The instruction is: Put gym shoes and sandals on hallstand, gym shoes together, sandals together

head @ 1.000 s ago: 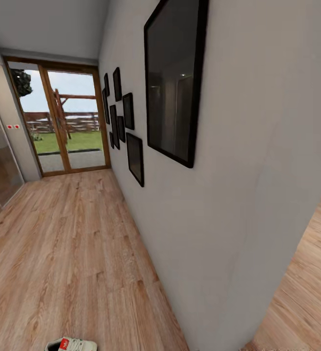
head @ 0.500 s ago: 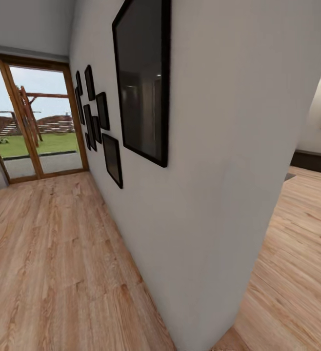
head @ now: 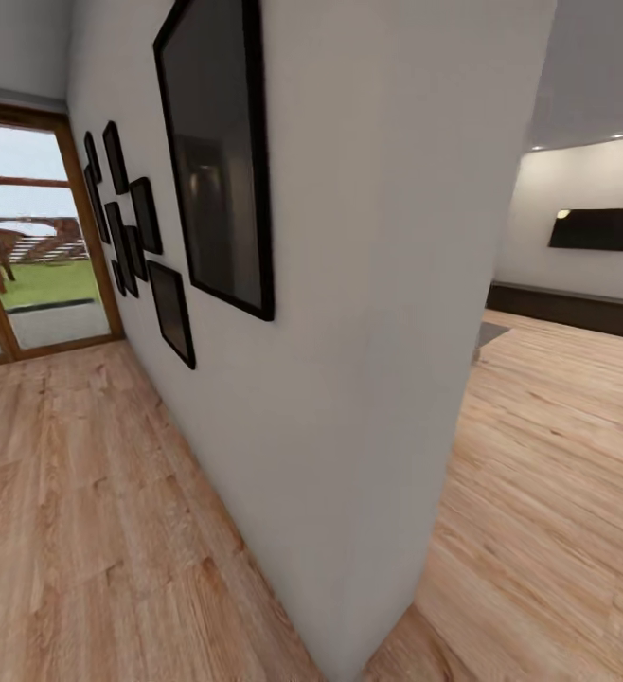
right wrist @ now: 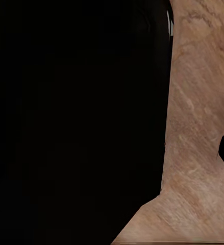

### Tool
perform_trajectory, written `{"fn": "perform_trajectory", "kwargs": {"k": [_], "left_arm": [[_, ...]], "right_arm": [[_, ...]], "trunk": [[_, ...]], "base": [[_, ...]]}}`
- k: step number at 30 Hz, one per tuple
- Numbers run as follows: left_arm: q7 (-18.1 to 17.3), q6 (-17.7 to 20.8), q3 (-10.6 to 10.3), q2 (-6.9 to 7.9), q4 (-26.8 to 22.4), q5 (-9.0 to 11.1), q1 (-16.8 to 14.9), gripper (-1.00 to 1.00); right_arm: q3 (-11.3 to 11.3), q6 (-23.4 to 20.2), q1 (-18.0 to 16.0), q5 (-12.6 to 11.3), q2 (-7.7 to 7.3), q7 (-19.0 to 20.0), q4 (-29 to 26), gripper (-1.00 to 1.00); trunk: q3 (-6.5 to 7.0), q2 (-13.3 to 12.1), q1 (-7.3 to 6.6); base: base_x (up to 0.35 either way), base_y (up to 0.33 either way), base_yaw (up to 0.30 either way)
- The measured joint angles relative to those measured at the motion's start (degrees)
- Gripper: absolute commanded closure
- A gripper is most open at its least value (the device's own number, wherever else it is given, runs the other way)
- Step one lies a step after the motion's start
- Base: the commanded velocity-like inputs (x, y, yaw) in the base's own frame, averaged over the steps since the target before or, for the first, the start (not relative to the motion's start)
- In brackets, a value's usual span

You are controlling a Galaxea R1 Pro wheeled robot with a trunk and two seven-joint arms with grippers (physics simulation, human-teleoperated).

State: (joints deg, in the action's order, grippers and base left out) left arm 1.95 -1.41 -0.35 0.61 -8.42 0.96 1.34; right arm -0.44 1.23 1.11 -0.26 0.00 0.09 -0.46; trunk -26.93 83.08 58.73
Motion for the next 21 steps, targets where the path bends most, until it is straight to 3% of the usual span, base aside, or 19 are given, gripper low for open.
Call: {"fn": "perform_trajectory", "kwargs": {"k": [6, 21], "left_arm": [[0.07, 0.00, 0.02, 0.01, -0.02, 0.00, 0.04, -1.00], [0.03, 0.00, 0.01, 0.01, -0.02, 0.00, 0.06, -1.00]], "right_arm": [[0.00, 0.00, 0.02, 0.00, 0.00, 0.00, -0.06, -1.00], [0.00, 0.00, 0.03, 0.00, 0.00, 0.00, -0.07, -1.00]], "trunk": [[0.00, 0.00, 0.00], [0.00, 0.00, 0.00]], "base": [[-0.216, 0.000, -0.285], [-0.012, 0.000, -0.285]]}}
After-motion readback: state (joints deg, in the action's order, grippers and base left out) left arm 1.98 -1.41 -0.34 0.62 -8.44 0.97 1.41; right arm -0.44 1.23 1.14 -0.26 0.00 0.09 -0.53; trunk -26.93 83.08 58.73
